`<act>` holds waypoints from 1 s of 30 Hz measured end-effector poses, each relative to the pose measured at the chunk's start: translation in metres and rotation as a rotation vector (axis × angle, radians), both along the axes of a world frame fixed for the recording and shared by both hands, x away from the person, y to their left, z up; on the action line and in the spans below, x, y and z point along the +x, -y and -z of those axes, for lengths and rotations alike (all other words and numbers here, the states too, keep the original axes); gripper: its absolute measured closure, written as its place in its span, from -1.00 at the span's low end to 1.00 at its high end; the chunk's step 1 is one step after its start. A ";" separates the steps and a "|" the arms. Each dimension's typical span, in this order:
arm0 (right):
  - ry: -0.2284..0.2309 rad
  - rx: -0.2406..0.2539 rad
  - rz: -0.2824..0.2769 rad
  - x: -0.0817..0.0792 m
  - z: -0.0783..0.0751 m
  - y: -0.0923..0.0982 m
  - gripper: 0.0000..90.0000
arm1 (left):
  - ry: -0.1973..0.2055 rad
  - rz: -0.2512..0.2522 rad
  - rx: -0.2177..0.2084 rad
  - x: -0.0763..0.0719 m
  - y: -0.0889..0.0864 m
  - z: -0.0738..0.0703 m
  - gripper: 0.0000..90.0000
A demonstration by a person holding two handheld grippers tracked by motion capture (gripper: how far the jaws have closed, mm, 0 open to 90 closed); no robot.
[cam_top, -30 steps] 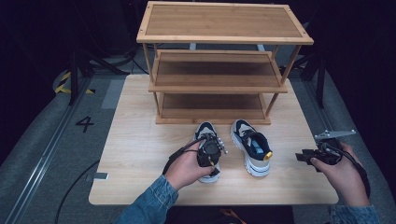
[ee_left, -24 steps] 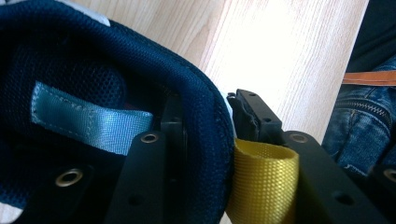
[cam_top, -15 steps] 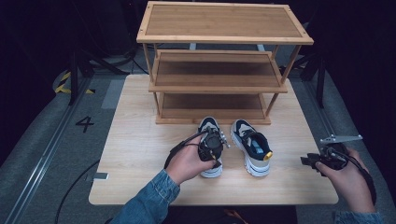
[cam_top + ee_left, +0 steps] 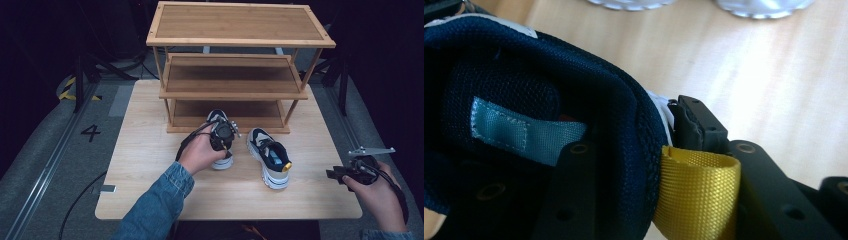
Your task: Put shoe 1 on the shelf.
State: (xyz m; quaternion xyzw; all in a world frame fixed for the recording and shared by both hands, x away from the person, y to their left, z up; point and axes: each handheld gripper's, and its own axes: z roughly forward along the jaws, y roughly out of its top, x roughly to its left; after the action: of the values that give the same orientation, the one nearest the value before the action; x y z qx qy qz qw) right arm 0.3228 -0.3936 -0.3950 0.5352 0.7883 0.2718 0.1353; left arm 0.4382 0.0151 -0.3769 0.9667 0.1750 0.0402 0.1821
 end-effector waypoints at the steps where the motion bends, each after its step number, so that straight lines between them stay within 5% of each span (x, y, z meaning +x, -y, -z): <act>1: -0.002 0.001 -0.007 0.001 0.000 -0.001 0.39 | 0.018 0.005 0.005 0.010 -0.001 0.001 0.45; 7: -0.007 0.003 -0.016 0.006 0.003 -0.002 0.39 | 0.004 -0.013 -0.002 0.038 -0.005 0.004 0.45; 10: -0.013 0.008 -0.014 0.007 0.004 -0.004 0.39 | -0.012 -0.018 -0.054 0.052 -0.008 0.008 0.45; 14: -0.012 0.009 -0.020 0.007 0.004 -0.005 0.39 | -0.019 -0.015 -0.067 0.064 -0.008 0.014 0.45; 16: -0.011 0.008 -0.023 0.007 0.004 -0.005 0.39 | -0.010 -0.012 -0.038 0.070 -0.005 0.018 0.45; 20: -0.009 0.006 -0.027 0.008 0.004 -0.006 0.39 | -0.031 -0.029 -0.066 0.077 -0.005 0.017 0.42; 22: -0.008 0.004 -0.030 0.008 0.004 -0.006 0.39 | -0.006 -0.034 -0.064 0.076 -0.003 0.017 0.39; 25: -0.010 0.005 -0.030 0.007 0.004 -0.007 0.39 | 0.065 -0.088 -0.052 0.072 -0.002 0.013 0.05; 28: -0.013 0.004 -0.032 0.007 0.003 -0.008 0.39 | 0.052 -0.172 -0.052 0.067 -0.003 0.011 -0.25; 30: -0.014 0.004 -0.035 0.008 0.003 -0.009 0.39 | 0.093 -0.193 -0.037 0.061 -0.005 0.008 -0.32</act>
State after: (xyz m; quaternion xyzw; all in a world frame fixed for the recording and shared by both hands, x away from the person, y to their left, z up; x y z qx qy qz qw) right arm 0.3306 -0.3848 -0.3983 0.5235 0.7978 0.2722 0.1239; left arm 0.4996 0.0199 -0.3849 0.9390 0.2591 0.0993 0.2032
